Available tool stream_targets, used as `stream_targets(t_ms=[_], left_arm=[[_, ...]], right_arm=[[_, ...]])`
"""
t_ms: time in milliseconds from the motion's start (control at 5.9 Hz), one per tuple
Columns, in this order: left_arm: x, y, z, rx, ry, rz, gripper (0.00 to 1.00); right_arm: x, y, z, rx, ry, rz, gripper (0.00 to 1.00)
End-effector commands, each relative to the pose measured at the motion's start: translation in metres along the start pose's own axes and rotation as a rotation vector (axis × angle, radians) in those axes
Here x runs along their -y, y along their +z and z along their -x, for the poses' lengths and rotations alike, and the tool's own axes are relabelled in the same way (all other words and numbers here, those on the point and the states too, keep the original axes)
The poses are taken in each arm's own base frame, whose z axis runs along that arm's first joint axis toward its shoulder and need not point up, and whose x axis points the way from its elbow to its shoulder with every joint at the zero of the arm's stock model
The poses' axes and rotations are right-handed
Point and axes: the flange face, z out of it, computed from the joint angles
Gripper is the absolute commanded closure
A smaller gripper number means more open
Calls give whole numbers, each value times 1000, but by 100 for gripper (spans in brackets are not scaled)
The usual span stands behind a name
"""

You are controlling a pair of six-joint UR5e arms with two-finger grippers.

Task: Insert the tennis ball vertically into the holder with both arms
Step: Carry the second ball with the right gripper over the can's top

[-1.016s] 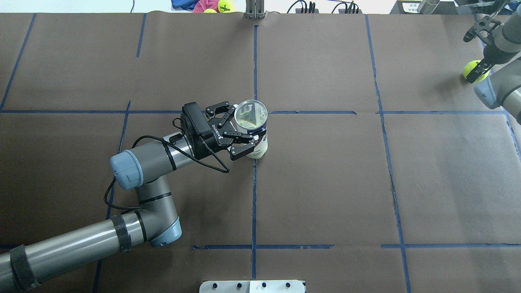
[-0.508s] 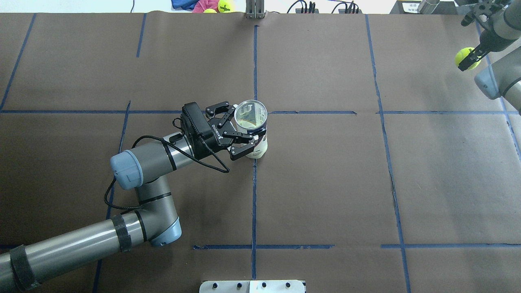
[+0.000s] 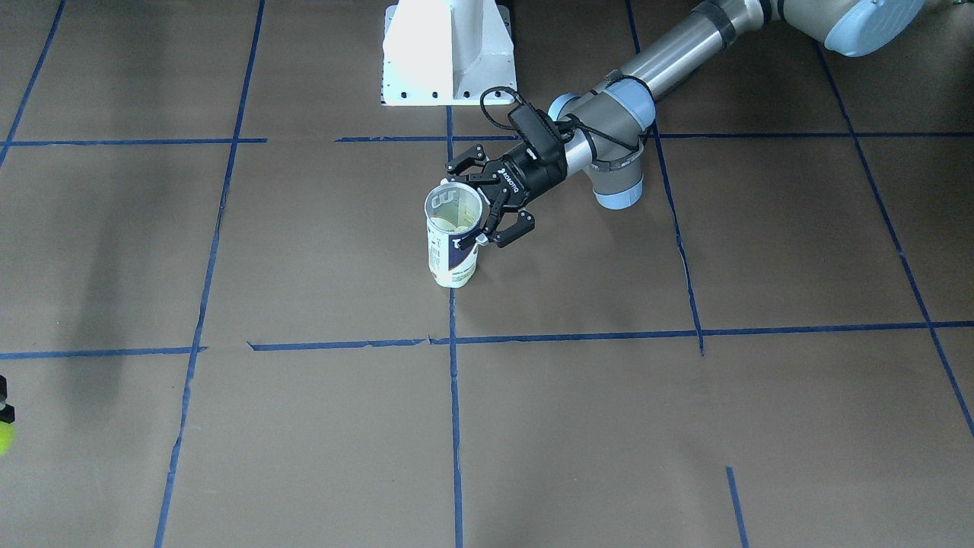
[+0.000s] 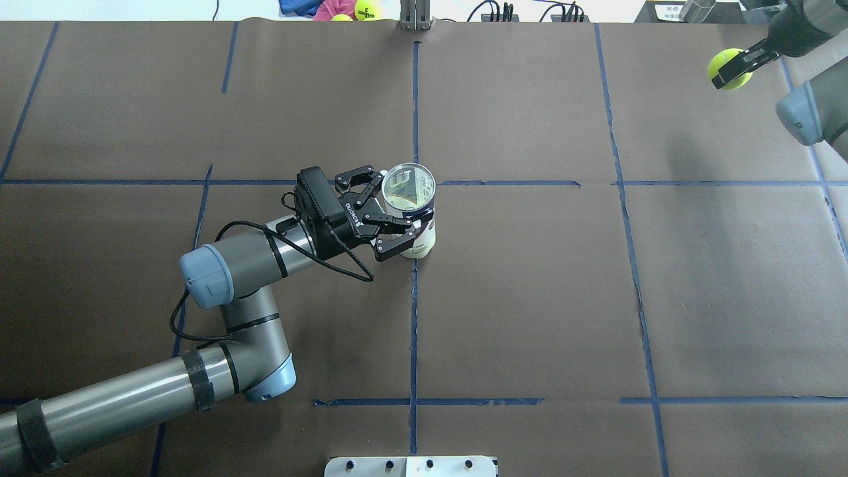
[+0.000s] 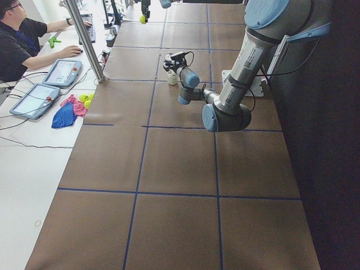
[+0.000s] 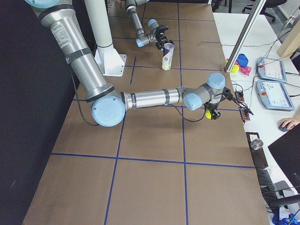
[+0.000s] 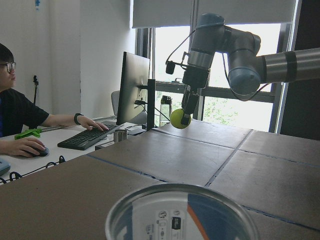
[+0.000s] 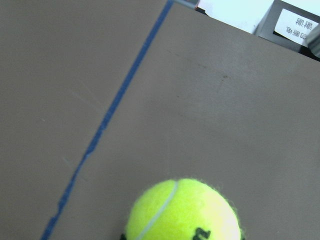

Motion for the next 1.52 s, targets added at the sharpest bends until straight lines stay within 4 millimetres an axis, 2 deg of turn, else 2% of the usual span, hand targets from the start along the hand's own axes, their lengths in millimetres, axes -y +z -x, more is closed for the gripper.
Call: stream_targets(t_ms=[0,169,508,678,847,1016,1186,1355], left_arm=[[1,2,-2,-2,-1,-2,19],[2,3,-3,-4,-2,-3,19],[1,3,-3,-1,-1,4,19],[0,8,-3,10,4,31,19],[1,9,-4,9,4,30,19],[4,9,-4,9,3,26,19],[4,9,-4,9,3,25,19],[4,9,-4,9,3,26,19]], right_arm=[[4,-85,153,42,115,37,100],[-11,-111,242,54,177,52,100],[-5,-108,419,21,288,52,100],[-3,-115,472,28,314,55,100],[1,-124,496,50,335,51,100],[5,-128,508,46,335,60,100],[8,-125,515,42,340,66,100],[36,-119,543,25,356,69,100]])
